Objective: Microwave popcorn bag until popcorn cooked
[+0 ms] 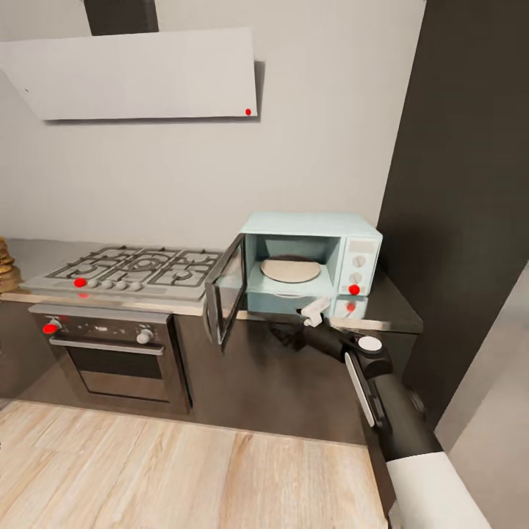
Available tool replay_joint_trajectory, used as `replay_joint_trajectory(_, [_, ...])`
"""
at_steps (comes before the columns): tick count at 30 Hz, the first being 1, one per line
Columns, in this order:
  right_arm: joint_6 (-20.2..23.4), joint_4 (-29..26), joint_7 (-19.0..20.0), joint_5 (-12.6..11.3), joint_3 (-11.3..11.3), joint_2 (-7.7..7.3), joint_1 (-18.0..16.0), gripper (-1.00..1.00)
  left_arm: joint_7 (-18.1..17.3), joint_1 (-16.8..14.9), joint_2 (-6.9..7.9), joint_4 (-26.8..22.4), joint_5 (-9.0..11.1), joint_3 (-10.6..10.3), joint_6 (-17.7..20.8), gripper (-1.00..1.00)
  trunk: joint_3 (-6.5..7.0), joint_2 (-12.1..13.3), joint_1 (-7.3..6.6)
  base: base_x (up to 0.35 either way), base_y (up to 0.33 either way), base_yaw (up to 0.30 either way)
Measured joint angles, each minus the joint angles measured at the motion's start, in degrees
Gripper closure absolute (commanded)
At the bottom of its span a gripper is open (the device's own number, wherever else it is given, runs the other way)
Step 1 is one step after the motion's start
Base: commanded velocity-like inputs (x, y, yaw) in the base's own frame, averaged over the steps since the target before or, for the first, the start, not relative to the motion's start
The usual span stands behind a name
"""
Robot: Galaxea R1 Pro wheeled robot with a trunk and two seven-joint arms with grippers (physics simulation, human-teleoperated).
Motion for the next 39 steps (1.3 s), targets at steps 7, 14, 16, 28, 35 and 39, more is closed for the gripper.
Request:
replay_joint_trajectory(7, [-9.11,4.85,-0.83,0.25,-0.3,-0.17,11.79,-1.0,0.0,-0.24,0.33,-0.09,0.03,0.18,-0.06,-1.0,-0.01,0.0,-0.02,-0.018,-0.008,0.0])
replay_joint_trajectory(14, [-18.82,17.81,-2.34,1.03,-2.04,-1.17,16.53,-1.0,0.25,-0.34,-0.05,-0.01,-0.12,0.12,0.01,-1.0,-0.01,-0.01,-0.02,0.0,0.0,0.0])
replay_joint_trajectory(16, [-18.17,18.45,-2.24,1.38,-2.03,-1.52,17.18,-1.0,0.25,-0.45,-0.06,-0.01,-0.15,0.12,0.01,-1.0,-0.01,-0.01,-0.02,0.0,0.0,0.0])
replay_joint_trajectory(28, [-15.56,22.35,-2.64,1.99,-2.29,-5.35,21.06,-1.0,0.43,-0.7,-0.11,-0.03,-0.15,0.2,0.01,-1.0,-0.01,-0.01,-0.02,0.0,0.0,0.0])
replay_joint_trajectory(35, [-29.94,36.8,-17.32,2.1,-1.71,-1.16,23.43,-1.0,0.51,-0.61,-0.1,-0.06,-0.04,0.27,0.01,-1.0,0.0,-0.01,-0.02,0.0,0.0,0.032])
replay_joint_trajectory(39, [-30.31,38.68,-18.7,1.81,-1.83,-0.14,23.44,-1.0,0.53,-0.54,0.06,-0.07,0.0,0.36,0.01,-1.0,0.11,-0.01,-0.02,0.0,0.0,0.214])
